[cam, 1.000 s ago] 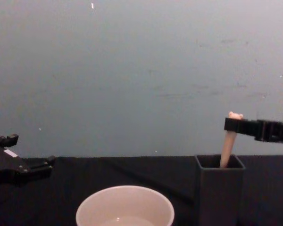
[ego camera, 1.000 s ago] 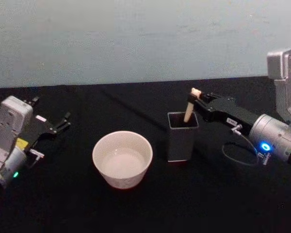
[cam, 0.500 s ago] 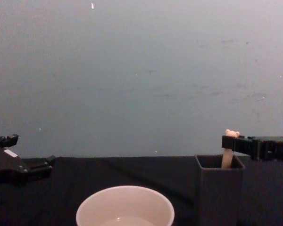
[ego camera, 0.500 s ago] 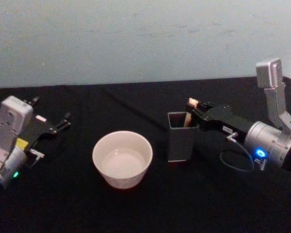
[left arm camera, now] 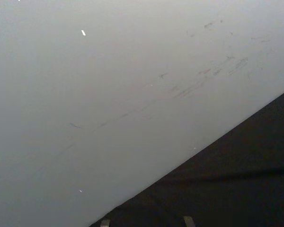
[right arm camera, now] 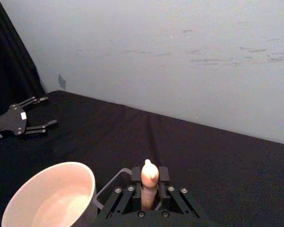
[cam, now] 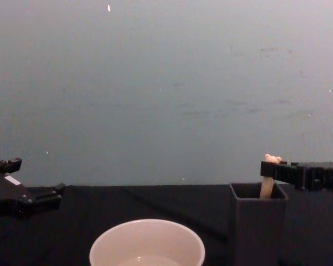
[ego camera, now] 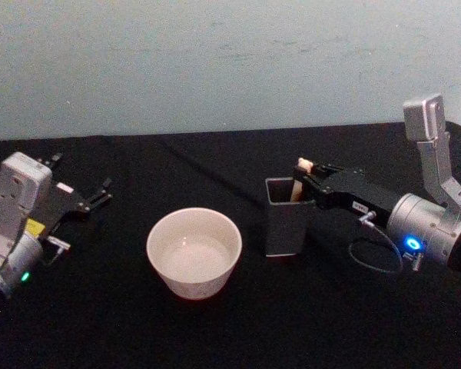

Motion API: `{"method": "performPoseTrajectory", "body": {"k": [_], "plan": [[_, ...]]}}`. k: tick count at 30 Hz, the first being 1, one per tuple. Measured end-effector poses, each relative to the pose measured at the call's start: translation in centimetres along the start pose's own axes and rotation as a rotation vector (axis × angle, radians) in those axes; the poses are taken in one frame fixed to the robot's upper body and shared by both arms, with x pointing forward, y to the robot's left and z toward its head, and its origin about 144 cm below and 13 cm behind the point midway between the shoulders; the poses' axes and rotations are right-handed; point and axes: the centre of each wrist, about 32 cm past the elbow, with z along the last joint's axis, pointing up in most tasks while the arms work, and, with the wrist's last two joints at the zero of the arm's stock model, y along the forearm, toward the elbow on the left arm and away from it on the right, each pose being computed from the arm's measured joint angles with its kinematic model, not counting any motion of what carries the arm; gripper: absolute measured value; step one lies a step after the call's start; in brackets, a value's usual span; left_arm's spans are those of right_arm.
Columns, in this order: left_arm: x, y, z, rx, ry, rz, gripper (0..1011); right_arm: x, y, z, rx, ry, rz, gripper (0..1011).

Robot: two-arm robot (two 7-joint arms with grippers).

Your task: Pick up the stirring spoon with one hand, stir inside the cup, then place it back in its original position.

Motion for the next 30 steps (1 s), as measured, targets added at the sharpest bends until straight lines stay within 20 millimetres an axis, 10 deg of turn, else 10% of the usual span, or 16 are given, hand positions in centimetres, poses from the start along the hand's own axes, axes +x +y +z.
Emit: {"method": "performPoseTrajectory", "body": {"k": [11,30], "plan": [[0.0,0.0,0.0,0.0,0.0,0.0,1001,-0.01,-0.04,0.03,0.002,0.001,-0.002,311],[0.0,0.0,0.0,0.0,0.0,0.0,1001,-0.03,-0.04,0.06,0.004,0.001,-0.003,913]]}}
